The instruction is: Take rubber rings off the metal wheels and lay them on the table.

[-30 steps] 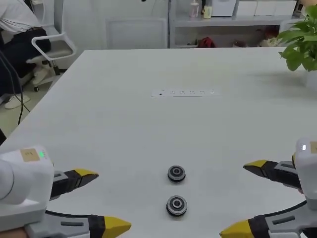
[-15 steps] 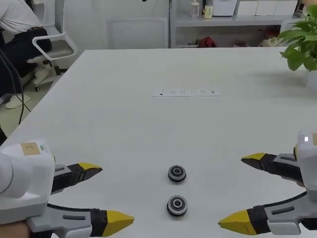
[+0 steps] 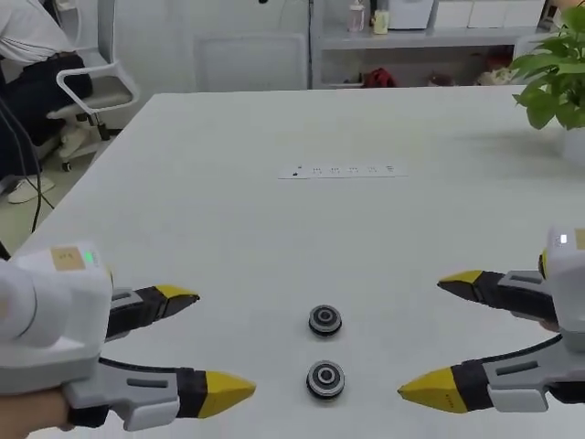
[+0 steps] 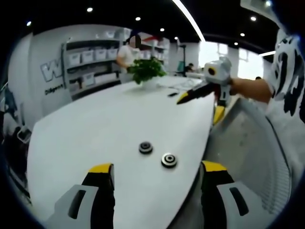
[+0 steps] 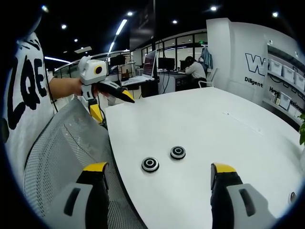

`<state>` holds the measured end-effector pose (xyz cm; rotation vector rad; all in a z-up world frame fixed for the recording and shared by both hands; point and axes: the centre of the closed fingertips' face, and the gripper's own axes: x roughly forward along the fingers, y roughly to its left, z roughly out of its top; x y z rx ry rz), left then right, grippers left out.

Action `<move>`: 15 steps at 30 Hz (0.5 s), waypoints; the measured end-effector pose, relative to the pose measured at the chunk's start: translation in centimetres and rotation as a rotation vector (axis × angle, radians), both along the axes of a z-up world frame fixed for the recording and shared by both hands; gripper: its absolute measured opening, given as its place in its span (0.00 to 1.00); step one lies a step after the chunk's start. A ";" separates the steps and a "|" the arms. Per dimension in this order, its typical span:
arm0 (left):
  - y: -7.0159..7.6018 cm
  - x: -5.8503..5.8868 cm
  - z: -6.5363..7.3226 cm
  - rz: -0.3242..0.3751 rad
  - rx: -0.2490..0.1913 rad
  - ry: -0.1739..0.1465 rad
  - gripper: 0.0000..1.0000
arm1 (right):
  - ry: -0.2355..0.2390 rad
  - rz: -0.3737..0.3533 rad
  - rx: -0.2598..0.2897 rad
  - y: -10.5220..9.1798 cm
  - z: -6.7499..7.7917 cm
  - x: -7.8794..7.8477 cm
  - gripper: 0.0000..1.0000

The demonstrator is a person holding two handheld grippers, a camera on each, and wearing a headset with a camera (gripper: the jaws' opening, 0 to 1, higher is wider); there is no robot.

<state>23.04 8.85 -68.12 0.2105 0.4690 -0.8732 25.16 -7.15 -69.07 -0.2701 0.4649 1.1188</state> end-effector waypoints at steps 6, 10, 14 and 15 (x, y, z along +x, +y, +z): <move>-0.5 0.4 0.3 -0.022 -0.007 -0.013 0.76 | -0.008 0.012 0.010 0.3 0.3 0.4 0.82; -0.8 0.6 0.4 -0.030 -0.011 -0.016 0.76 | -0.009 0.019 0.020 0.6 0.5 0.6 0.80; -1.2 0.9 0.3 -0.044 -0.014 -0.011 0.73 | -0.009 0.024 0.026 0.8 0.5 1.1 0.78; -1.2 1.0 0.3 -0.046 -0.012 -0.015 0.73 | -0.011 0.026 0.026 0.8 0.5 1.1 0.78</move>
